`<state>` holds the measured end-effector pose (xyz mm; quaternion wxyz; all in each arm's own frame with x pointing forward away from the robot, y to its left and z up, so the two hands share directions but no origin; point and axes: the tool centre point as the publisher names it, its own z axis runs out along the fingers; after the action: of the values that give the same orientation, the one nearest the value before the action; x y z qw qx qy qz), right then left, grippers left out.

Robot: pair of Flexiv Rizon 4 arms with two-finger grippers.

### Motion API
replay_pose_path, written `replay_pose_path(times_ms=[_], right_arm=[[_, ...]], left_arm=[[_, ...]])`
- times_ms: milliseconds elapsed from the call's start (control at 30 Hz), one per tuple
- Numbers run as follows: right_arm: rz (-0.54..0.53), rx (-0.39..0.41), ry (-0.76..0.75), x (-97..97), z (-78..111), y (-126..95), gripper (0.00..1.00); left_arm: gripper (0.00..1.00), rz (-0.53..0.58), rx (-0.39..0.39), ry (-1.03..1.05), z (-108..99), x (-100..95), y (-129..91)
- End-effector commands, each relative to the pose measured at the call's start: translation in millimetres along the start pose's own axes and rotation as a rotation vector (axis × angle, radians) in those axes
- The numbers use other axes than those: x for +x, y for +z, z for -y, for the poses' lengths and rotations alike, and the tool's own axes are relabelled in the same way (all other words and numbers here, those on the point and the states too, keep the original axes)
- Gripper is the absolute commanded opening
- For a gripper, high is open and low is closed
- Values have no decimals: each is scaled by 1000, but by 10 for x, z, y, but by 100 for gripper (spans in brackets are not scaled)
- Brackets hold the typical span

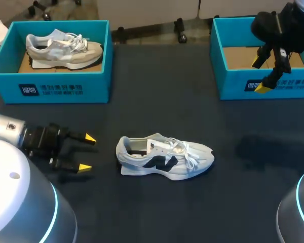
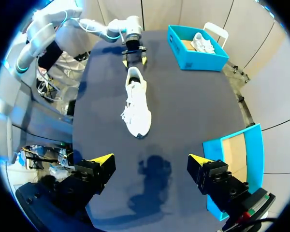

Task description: Take the shoe out of the shoebox, open the shoe tongue, remove and reinsert the insole, then place the shoe into the shoebox

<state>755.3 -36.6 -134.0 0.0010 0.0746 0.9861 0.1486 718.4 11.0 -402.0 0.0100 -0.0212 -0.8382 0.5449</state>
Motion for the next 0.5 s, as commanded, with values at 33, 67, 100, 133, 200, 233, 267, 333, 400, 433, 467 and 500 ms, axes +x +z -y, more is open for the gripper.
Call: replay_pose_path(times_ms=[33,67,100,133,200,233,267,333,400,433,467,500], right_arm=[[-4,4,0,-19,-13,5,100],[-4,4,0,-19,-13,5,100],[-4,4,0,-19,-13,5,100],[-4,4,0,-19,-13,5,100],[-4,4,0,-19,-13,5,100],[-4,4,0,-19,-13,5,100],[-4,4,0,-19,-13,5,100],[-4,4,0,-19,-13,5,100],[-4,4,0,-19,-13,5,100],[-4,4,0,-19,-13,5,100],[-4,4,0,-19,-13,5,100],[-4,4,0,-19,-13,5,100]], left_arm=[[100,12,-7,-4,19,-9,47],[100,21,-5,-12,18,-31,63],[100,23,-9,-11,16,-54,81],[100,21,-8,-12,27,-54,102],[100,24,-14,-6,45,-67,150],[100,24,-14,-7,51,-77,172],[100,26,-14,-9,56,-87,184],[100,27,-4,-16,76,-109,218],[100,29,0,-23,94,-135,242],[100,32,4,-32,104,-143,259],[100,30,13,-40,114,-150,274],[100,34,9,-41,127,-153,296]])
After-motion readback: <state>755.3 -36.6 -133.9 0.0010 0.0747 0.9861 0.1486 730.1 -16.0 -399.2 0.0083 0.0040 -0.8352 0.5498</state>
